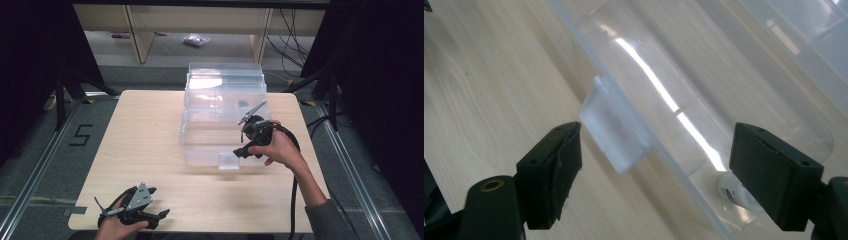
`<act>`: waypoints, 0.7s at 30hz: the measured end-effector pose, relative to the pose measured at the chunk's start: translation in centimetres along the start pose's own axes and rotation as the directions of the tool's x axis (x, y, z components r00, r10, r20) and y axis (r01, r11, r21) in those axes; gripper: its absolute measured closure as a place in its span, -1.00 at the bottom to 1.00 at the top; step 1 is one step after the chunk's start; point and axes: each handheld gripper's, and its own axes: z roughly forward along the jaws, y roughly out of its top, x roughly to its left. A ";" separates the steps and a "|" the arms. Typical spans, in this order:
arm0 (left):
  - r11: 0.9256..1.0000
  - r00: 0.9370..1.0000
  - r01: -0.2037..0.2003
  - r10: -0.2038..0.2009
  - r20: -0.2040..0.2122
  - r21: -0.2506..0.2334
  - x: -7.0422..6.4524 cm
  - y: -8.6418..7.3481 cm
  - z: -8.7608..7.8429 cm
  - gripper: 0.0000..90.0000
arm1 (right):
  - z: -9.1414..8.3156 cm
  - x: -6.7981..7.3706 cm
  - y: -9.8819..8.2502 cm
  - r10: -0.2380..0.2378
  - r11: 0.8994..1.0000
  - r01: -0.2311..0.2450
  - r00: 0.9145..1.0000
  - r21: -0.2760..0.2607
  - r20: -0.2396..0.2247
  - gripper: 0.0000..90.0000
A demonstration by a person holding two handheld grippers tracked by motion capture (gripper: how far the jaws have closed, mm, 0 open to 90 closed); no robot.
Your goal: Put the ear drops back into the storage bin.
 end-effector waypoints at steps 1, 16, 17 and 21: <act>1.000 1.000 0.003 -0.003 -0.005 -0.004 0.0 0.0 0.0 -0.61 | 0.0 0.1 -0.1 0.000 1.000 0.000 1.000 0.001 0.001 -0.52; 1.000 1.000 0.005 -0.005 -0.002 -0.006 0.0 0.0 0.1 -0.61 | -0.3 1.9 -1.6 -0.019 0.999 0.018 1.000 -0.034 -0.024 -0.53; 1.000 1.000 0.003 -0.003 -0.001 -0.002 0.0 0.0 0.0 -0.61 | -0.3 1.9 -1.7 -0.037 0.999 0.036 0.999 -0.039 -0.027 -0.53; 1.000 1.000 -0.003 0.003 -0.008 0.000 0.1 0.0 0.0 -0.61 | -0.3 2.6 -2.3 -0.025 0.999 0.023 0.999 -0.040 -0.038 -0.53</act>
